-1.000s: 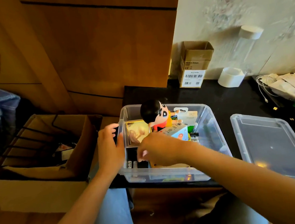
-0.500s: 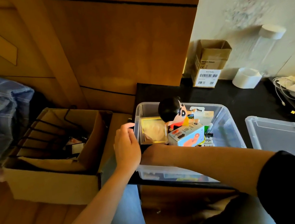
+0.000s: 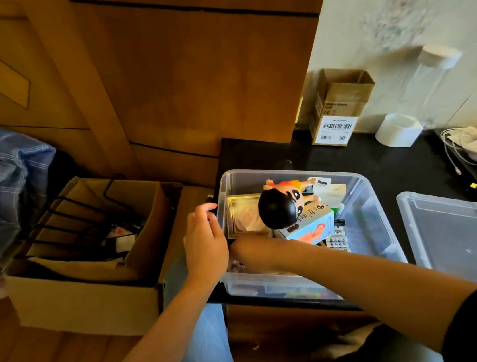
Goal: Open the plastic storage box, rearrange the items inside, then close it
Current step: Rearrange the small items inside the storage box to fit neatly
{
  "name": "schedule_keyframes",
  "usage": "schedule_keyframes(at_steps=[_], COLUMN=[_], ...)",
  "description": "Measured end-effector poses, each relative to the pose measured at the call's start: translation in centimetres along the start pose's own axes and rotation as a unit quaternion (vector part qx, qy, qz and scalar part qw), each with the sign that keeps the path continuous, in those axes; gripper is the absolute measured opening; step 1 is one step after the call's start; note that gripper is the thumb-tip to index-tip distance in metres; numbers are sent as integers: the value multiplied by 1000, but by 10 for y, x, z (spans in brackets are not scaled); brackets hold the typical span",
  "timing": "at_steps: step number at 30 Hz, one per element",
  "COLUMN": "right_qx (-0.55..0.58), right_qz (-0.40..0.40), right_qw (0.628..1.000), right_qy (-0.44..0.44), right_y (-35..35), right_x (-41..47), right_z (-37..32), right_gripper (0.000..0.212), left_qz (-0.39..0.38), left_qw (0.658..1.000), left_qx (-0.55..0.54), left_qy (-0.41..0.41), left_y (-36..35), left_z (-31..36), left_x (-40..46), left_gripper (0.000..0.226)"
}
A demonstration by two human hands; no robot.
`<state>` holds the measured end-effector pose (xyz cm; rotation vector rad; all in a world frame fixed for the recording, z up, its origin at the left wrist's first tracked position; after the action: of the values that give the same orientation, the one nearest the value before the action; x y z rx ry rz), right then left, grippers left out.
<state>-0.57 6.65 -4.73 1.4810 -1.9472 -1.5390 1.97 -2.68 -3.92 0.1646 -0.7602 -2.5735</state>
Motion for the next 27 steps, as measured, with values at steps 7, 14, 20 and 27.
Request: schedule_keyframes(at_steps=[7,14,20,27], right_qx=[85,69,-127,-197], right_qz=[102,97,27,0], right_qw=[991,991,955,930], right_qy=[14,-64,-267,-310], right_y=[29,65,51,26], right_x=[-42,-133,-158,-117], right_z=[0,32,97,135], right_gripper=[26,24,33,29], left_qz=[11,-5,23,-50], left_qw=[996,987,966,954], left_qx=[22,94,119,154], left_qy=[-82,-132,-230,-253], left_y=[3,0,-1,-15], left_z=[7,9,32,44], left_x=[-3,-2,-7,7], left_gripper=[25,26,30,33])
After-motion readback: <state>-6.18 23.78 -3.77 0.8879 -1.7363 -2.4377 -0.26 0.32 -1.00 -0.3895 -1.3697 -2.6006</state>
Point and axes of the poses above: each hand's wrist, its own x-axis towards the middle knuckle, its own y-axis out of the back of the hand, z = x × y, the point moved 3 cm from there along x, towards the middle knuckle, and after that the axes turned 8 degrees about y, right-handed, at the moved point
